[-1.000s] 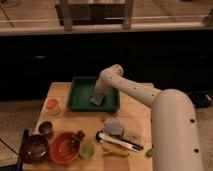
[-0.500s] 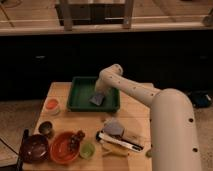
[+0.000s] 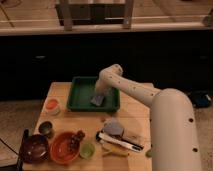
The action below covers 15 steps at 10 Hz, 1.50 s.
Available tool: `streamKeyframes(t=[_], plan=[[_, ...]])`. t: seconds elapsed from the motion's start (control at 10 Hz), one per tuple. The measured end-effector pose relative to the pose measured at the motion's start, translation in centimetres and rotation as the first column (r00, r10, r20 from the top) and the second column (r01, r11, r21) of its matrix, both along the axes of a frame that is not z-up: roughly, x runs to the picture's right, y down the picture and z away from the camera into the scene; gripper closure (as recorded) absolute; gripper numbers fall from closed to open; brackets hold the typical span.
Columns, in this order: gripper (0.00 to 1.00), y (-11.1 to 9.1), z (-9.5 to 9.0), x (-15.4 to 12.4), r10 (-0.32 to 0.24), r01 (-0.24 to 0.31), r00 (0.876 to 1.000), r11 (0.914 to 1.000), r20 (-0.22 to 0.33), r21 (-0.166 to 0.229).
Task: Wipe tray with sponge
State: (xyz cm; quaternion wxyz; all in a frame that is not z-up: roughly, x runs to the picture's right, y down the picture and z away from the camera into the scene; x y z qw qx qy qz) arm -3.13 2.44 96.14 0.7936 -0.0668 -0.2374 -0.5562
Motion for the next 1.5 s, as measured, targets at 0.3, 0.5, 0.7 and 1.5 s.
streamKeyframes(t=[0.3, 0.5, 0.7, 1.5], plan=[[0.98, 0.6, -1.0, 0.2, -0.031, 0.033, 0.997, 0.9990, -0.068, 0.032], [0.98, 1.0, -1.9, 0.6, -0.048, 0.054, 0.993, 0.9973, -0.111, 0.049], [0.98, 1.4, -2.5, 2.1, -0.047, 0.056, 0.988, 0.9971, -0.150, 0.053], [0.98, -2.2, 1.0, 5.5, -0.034, 0.043, 0.972, 0.9985, -0.233, 0.033]])
